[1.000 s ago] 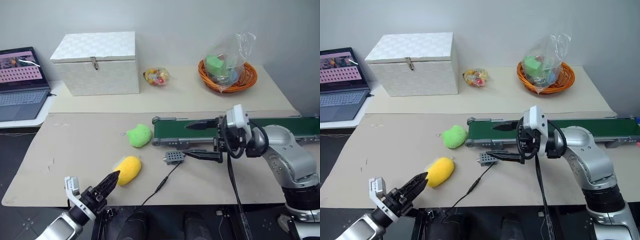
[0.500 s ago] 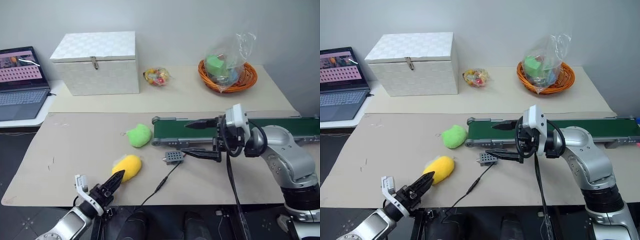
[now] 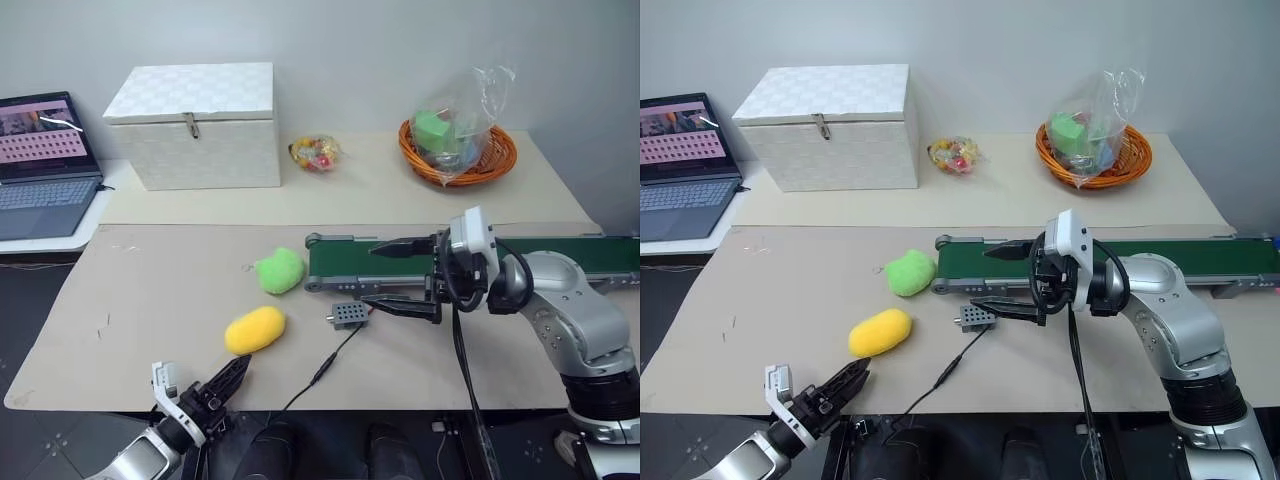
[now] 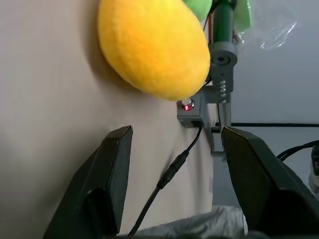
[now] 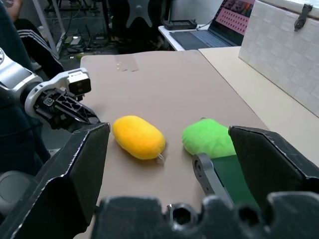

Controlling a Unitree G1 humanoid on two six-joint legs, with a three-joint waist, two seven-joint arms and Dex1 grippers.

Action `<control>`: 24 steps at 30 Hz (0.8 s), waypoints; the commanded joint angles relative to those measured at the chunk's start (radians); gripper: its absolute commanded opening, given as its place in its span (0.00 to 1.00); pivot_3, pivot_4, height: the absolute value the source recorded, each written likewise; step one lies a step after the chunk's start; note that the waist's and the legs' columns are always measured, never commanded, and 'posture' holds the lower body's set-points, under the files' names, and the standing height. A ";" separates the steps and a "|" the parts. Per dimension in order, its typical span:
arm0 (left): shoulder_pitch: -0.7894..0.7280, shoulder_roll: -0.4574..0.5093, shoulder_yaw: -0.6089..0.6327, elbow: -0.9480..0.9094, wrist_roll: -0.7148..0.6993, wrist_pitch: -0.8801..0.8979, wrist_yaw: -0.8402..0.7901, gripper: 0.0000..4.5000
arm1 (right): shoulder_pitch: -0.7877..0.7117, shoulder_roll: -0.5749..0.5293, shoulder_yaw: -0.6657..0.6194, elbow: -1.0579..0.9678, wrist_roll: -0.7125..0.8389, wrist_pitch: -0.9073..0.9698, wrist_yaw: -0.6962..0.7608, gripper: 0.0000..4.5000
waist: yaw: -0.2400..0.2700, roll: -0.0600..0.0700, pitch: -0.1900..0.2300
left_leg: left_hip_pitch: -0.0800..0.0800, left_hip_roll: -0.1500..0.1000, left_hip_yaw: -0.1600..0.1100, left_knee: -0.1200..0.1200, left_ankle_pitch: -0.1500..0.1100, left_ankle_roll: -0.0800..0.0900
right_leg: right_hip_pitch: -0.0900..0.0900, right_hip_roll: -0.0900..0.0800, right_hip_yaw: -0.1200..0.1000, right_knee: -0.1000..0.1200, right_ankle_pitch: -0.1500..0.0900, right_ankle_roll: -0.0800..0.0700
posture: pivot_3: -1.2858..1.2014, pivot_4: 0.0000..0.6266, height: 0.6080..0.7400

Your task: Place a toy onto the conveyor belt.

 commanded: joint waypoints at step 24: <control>-0.256 -0.154 0.012 0.215 0.235 -0.075 0.024 0.67 | -0.013 0.001 -0.042 -0.016 0.009 -0.011 -0.010 1.00 | 0.002 0.012 -0.007 | 0.008 0.000 -0.002 0.000 -0.001 0.000 | 0.013 0.000 -0.003 -0.005 0.000 0.001 | 0.52 0.24 0.98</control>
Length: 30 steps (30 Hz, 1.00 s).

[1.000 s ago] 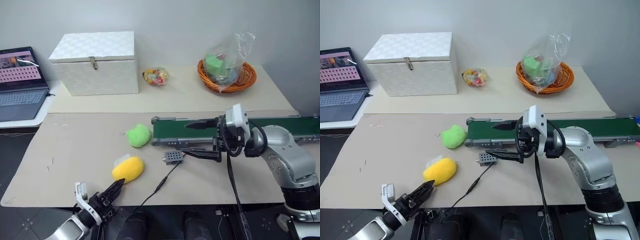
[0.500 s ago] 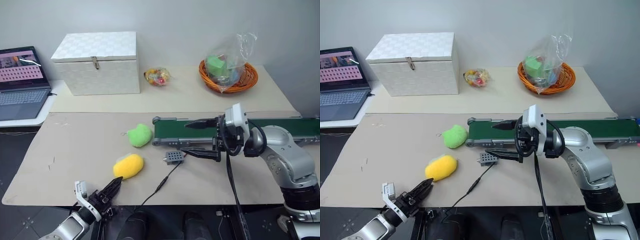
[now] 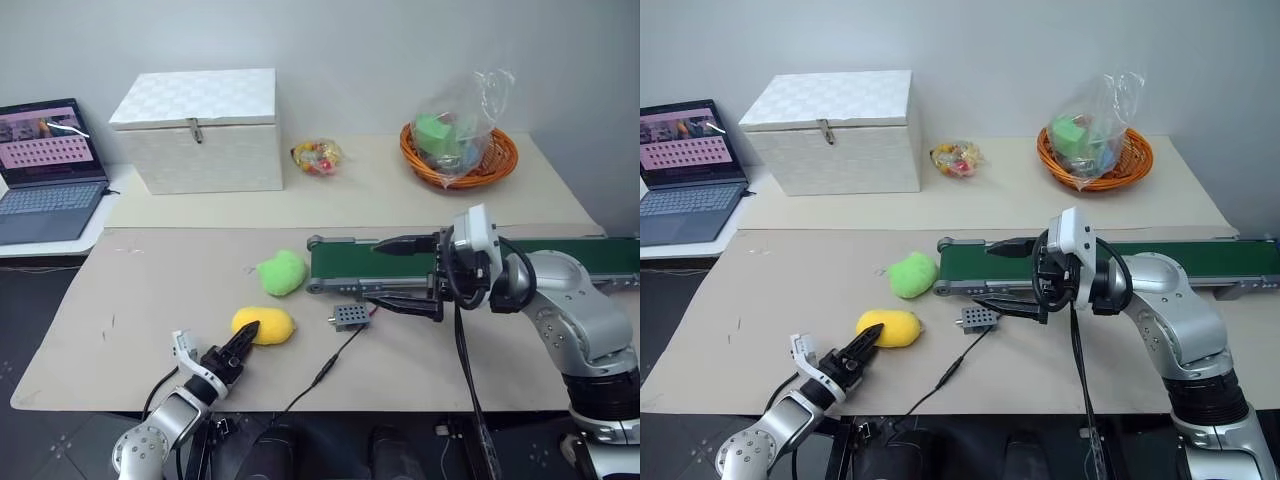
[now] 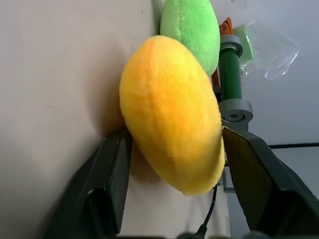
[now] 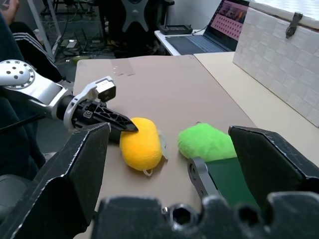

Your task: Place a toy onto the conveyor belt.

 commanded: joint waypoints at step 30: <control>-0.570 0.629 -0.878 -0.341 1.602 -0.226 0.432 0.06 | -0.034 0.031 -0.002 0.030 -0.033 -0.026 -0.005 1.00 | -0.005 -0.007 0.004 | -0.008 0.000 0.008 -0.002 0.000 -0.002 | -0.009 0.003 0.002 0.000 0.000 0.000 | 0.52 0.24 0.98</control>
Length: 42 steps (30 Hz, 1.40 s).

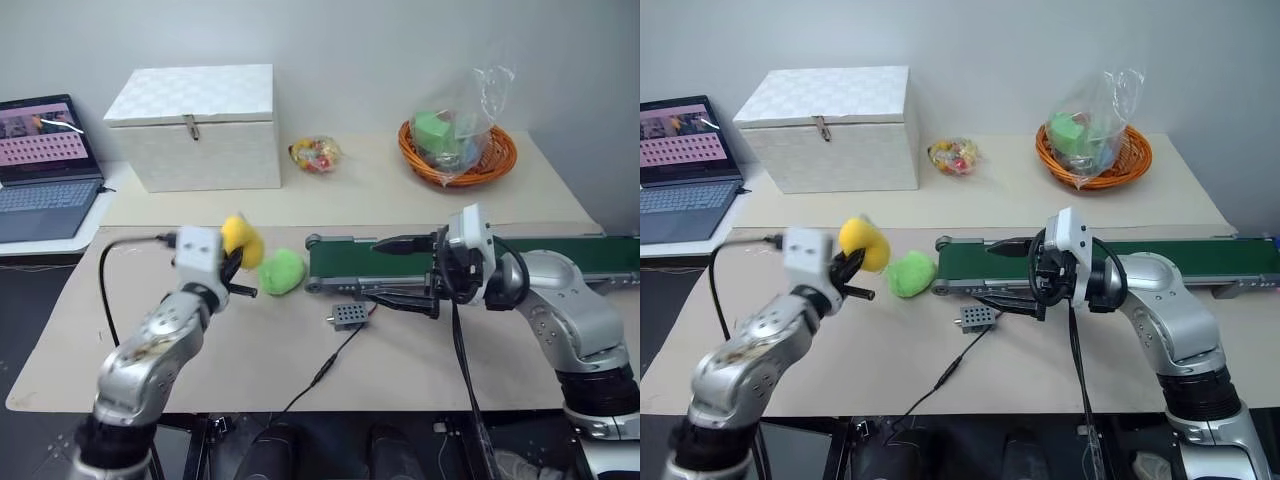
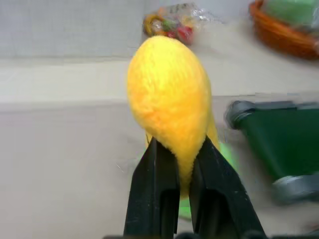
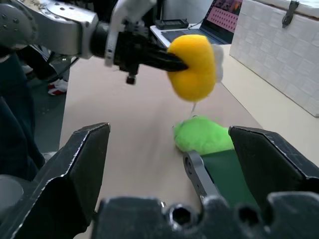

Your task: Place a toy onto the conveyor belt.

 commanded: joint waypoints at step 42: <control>-0.575 -0.064 -0.418 1.286 1.066 -1.396 0.411 0.82 | 0.030 0.018 -0.059 -0.071 0.029 -0.001 -0.076 1.00 | -0.017 -0.004 0.003 | -0.005 0.000 0.000 0.005 0.002 -0.003 | -0.007 -0.001 -0.001 0.014 0.001 0.002 | 0.52 0.24 0.98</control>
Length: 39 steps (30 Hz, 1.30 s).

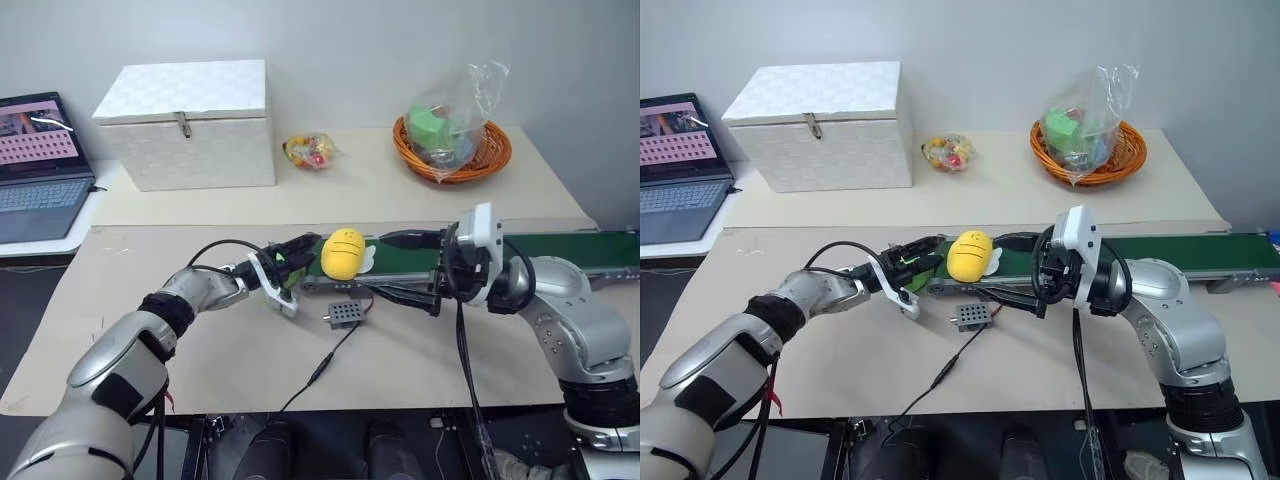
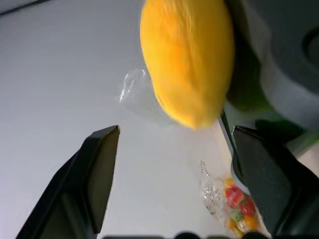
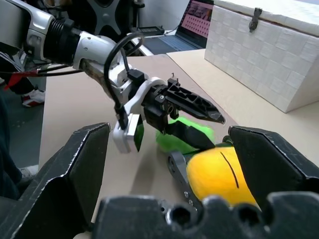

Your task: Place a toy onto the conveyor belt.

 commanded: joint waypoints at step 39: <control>0.562 0.021 0.730 -1.108 -1.674 0.980 -1.477 0.82 | 0.001 -0.017 -0.014 -0.013 0.007 -0.004 0.020 1.00 | -0.009 0.002 0.000 | 0.008 0.001 -0.003 0.001 -0.002 0.003 | 0.002 -0.001 0.003 -0.001 0.000 -0.001 | 0.52 0.24 0.98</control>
